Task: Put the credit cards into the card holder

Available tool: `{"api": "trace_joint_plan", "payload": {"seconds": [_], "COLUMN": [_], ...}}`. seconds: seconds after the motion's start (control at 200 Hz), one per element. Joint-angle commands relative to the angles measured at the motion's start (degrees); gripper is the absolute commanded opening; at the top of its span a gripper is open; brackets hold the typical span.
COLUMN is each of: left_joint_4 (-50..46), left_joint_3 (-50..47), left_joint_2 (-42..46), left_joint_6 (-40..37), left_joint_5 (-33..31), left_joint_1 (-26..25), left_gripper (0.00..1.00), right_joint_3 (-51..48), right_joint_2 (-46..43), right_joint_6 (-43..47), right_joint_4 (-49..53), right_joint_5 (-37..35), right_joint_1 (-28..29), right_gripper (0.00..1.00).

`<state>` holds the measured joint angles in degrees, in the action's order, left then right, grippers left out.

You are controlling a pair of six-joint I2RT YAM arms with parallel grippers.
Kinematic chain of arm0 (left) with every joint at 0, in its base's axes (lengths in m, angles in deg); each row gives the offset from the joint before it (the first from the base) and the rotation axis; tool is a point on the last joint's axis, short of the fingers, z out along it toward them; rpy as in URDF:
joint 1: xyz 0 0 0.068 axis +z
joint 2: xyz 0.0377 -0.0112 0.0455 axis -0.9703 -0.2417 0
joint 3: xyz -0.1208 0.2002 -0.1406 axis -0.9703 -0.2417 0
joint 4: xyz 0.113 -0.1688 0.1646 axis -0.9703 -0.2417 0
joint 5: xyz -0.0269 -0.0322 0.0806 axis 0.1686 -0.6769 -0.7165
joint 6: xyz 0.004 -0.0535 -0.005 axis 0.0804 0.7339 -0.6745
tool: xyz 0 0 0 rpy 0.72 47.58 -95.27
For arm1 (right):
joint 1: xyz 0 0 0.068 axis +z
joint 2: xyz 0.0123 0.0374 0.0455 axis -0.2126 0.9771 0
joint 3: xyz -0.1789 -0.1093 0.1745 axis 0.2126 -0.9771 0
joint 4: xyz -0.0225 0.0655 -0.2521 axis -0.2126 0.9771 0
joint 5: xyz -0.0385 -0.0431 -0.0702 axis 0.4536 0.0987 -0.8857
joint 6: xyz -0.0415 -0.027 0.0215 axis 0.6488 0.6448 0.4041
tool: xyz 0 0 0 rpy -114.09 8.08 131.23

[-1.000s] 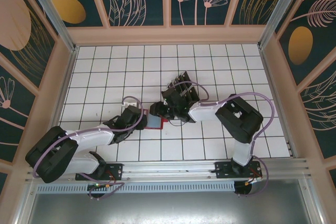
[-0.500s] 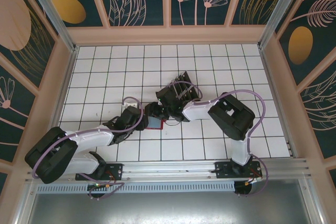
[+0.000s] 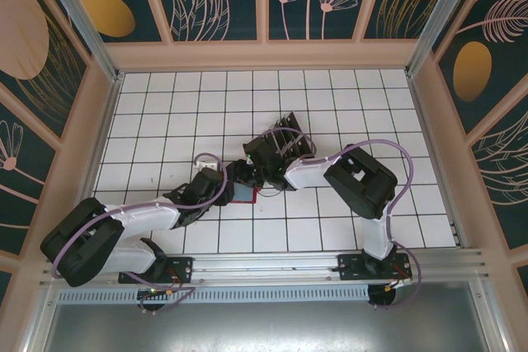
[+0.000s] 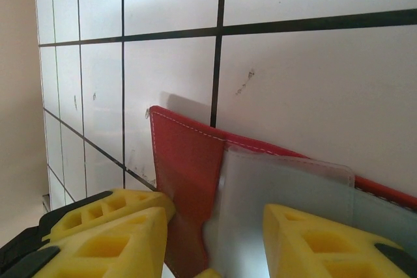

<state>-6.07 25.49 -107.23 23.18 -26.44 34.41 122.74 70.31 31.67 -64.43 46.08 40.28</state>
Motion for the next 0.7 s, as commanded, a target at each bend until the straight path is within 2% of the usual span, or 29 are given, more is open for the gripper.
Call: {"api": "trace_joint_plan", "payload": {"seconds": [0.0, 0.22, 0.445, 0.696], "left_joint_4": [-2.05, -3.95, -3.58, -2.83], "left_joint_3": [0.16, 1.46, 1.61, 1.39], "left_joint_2": [-2.32, -6.13, -7.75, -8.02], "left_joint_6": [0.55, 1.25, 1.76, 1.75], "left_joint_5": [-0.04, -1.17, -1.19, -1.11], "left_joint_1": [-0.49, -0.67, -0.80, -0.99], "left_gripper": [0.54, 0.45, 0.44, 0.44], "right_joint_3": [-0.06, -1.71, -4.59, -8.16], "right_joint_2": [-1.55, -7.69, -13.38, -14.46], "right_joint_6": [0.20, 1.50, 2.03, 2.65], "right_joint_4": [-0.61, 1.09, 3.62, 6.01], "right_joint_5": [0.39, -1.85, -5.63, -11.00], "right_joint_1": [0.27, -0.42, -0.01, 0.35], "right_gripper": [0.43, 0.44, 0.44, 0.44]}}
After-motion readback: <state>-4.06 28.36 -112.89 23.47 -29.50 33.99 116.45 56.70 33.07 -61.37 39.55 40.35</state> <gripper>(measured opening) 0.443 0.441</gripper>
